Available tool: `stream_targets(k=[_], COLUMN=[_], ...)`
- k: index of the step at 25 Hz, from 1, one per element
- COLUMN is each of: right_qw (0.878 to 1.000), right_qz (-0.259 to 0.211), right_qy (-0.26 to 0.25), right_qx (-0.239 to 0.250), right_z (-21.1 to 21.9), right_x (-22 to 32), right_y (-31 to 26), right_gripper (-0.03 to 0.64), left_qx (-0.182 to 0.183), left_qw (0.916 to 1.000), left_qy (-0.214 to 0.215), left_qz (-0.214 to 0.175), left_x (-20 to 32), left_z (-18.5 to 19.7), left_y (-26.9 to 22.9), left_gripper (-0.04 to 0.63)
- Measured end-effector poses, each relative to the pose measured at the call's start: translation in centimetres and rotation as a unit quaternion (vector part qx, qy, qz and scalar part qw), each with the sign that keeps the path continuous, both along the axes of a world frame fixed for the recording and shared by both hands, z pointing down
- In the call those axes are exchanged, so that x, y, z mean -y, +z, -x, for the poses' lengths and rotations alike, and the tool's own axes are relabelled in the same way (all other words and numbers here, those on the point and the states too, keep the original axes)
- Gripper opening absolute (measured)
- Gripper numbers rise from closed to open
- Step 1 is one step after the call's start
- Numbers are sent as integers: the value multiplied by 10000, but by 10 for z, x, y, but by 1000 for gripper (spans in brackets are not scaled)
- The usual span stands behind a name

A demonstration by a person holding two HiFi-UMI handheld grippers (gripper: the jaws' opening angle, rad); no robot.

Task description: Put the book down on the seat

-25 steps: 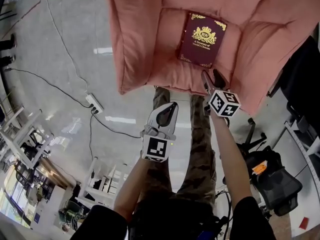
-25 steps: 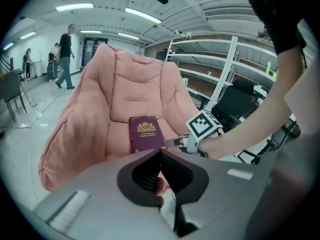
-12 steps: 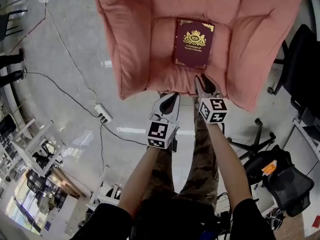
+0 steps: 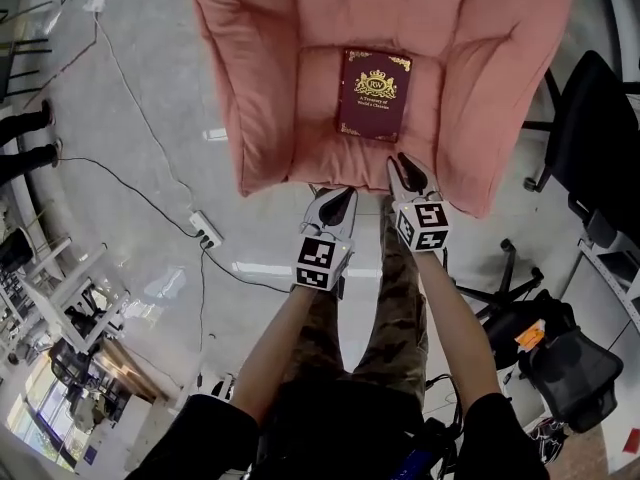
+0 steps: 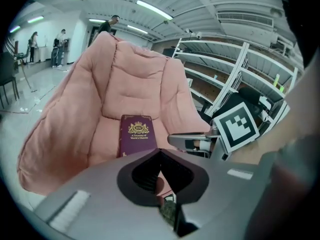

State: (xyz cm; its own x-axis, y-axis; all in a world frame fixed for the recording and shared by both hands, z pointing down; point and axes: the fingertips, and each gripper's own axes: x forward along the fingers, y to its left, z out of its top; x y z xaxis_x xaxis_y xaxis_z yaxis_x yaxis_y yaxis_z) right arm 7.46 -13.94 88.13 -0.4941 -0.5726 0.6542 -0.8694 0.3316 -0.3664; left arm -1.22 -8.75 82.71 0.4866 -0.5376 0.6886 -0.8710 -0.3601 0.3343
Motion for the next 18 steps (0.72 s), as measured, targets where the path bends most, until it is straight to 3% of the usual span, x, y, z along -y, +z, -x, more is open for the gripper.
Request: stream_targets(k=[18], right_qw=[9932], right_qz=[-940], right_qy=[-673], right_qx=[132], right_z=[32], right_x=[34], right_y=[-187], right_gripper=[94], left_qx=[239], left_qw=[9936], left_qy=[640], left_qz=[-901], left_x=[73], left_z=[1], left_y=[-139], left_gripper=[-3])
